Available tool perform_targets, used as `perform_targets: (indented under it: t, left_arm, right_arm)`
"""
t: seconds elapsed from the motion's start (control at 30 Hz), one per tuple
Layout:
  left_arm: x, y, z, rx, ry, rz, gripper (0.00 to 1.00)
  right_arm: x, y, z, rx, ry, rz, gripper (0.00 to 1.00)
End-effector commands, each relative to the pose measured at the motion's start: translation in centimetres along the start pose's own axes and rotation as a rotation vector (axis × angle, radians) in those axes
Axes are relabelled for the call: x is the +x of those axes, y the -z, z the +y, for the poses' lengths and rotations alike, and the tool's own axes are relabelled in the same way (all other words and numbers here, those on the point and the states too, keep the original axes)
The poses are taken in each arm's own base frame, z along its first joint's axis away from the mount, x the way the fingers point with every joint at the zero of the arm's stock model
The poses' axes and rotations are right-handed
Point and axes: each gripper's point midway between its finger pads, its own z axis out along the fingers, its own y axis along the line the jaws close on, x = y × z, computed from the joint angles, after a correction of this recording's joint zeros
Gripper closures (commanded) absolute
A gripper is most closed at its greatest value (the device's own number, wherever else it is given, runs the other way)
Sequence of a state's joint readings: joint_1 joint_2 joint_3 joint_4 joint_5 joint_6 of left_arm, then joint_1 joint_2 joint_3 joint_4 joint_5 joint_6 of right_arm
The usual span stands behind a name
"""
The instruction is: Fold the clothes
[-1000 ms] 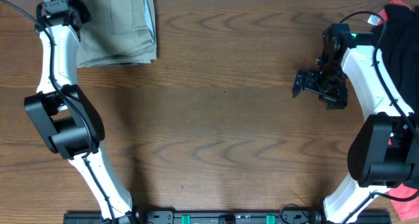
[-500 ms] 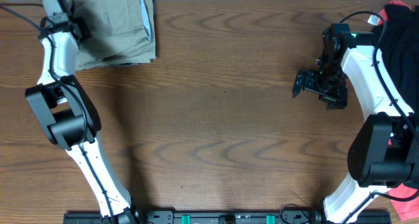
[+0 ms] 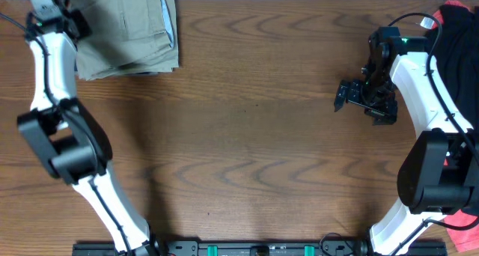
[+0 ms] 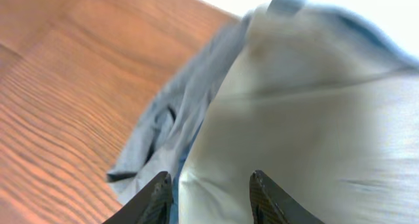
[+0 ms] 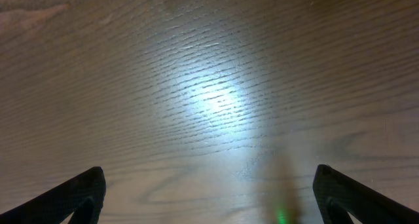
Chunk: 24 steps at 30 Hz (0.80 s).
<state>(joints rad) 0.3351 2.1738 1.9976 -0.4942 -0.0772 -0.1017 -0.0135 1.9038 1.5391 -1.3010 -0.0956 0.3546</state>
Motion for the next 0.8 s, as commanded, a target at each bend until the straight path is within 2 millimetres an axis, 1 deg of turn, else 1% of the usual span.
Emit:
perform_targets:
  t: [0.0, 0.03, 0.1, 0.2, 0.33, 0.57, 0.7, 0.77]
  left_arm:
    - [-3.7, 6.5, -1.5, 0.069, 0.079, -0.083, 0.59]
    - [-3.6, 7.2, -1.9, 0.087, 0.076, -0.075, 0.60]
    - [-3.1, 7.7, -2.2, 0.094, 0.069, -0.054, 0.60]
    - [-1.7, 7.0, -2.0, 0.081, 0.063, 0.001, 0.61]
    - [1.1, 4.9, -1.7, 0.061, 0.054, 0.084, 0.61]
    - [6.3, -0.3, -1.4, 0.027, 0.037, 0.231, 0.61]
    - [8.6, -2.7, -0.5, 0.004, 0.039, 0.290, 0.61]
    - [9.2, -3.4, 0.4, -0.008, 0.048, 0.306, 0.61]
  right_arm:
    - [-0.3, 0.4, 0.0, 0.004, 0.014, -0.017, 0.01]
    - [-0.3, 0.4, 0.0, 0.004, 0.014, -0.017, 0.01]
    - [-0.3, 0.4, 0.0, 0.004, 0.014, -0.017, 0.01]
    - [-0.3, 0.4, 0.0, 0.004, 0.014, -0.017, 0.01]
    - [-0.3, 0.4, 0.0, 0.004, 0.014, -0.017, 0.01]
    - [-0.3, 0.4, 0.0, 0.004, 0.014, -0.017, 0.01]
    - [-0.3, 0.4, 0.0, 0.004, 0.014, -0.017, 0.01]
    - [-0.3, 0.4, 0.0, 0.004, 0.014, -0.017, 0.01]
